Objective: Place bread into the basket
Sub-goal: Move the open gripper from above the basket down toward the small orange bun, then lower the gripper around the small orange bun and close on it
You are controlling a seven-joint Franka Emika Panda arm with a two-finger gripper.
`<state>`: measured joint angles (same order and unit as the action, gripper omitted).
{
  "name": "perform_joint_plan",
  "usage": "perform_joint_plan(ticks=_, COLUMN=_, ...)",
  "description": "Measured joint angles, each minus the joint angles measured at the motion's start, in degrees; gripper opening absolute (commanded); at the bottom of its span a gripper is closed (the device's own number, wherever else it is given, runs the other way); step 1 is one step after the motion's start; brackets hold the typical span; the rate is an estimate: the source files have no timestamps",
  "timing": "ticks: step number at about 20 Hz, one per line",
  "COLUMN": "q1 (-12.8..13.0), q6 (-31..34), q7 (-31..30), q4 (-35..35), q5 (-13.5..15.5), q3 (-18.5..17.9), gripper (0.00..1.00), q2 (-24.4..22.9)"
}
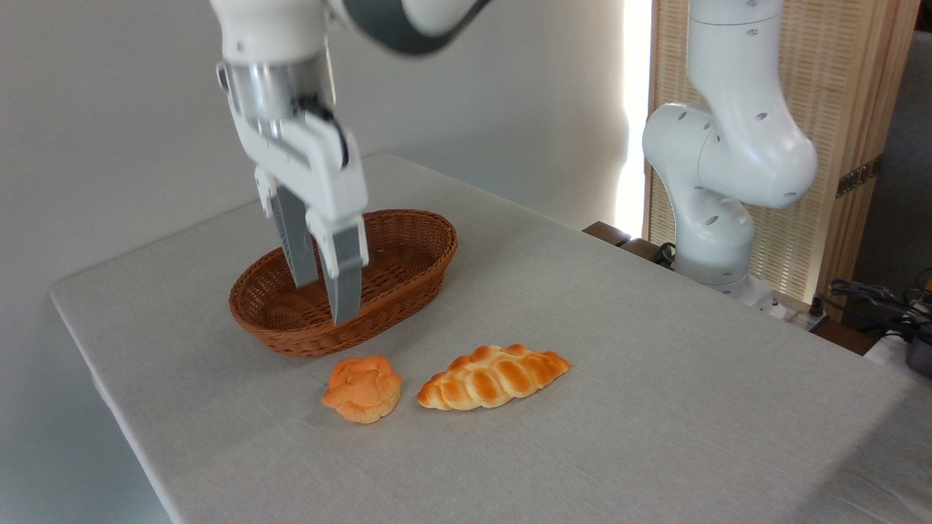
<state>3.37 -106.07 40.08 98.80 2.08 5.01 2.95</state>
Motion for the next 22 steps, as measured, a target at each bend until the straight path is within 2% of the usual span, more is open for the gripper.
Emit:
perform_joint_plan(ticks=4, q1=0.0, q6=-5.5, q7=0.1, q4=6.2, q5=-0.1, q3=0.7, gripper=1.00, q2=0.3)
perform_joint_plan(ticks=6, q1=-0.1, q6=-7.0, q7=0.2, q4=8.0, q5=-1.1, q3=0.6, gripper=1.00, q2=0.3)
perform_joint_plan(ticks=10, q1=-0.3, q6=-7.5, q7=0.2, q4=10.2, q5=-3.2, q3=0.6, gripper=1.00, q2=0.9)
perform_joint_plan(ticks=17, q1=-0.2, q6=-11.9, q7=0.2, q4=12.6, q5=-3.3, q3=1.0, gripper=1.00, q2=3.1)
perform_joint_plan(ticks=18, q1=-0.2, q6=-12.4, q7=0.2, q4=13.0, q5=-3.3, q3=1.4, gripper=0.94, q2=3.1)
perform_joint_plan(ticks=20, q1=-0.2, q6=-12.7, q7=0.1, q4=13.3, q5=-3.3, q3=1.9, gripper=0.72, q2=3.1)
perform_joint_plan(ticks=22, q1=-0.2, q6=-12.8, q7=0.1, q4=13.4, q5=-3.3, q3=2.1, gripper=0.58, q2=3.3)
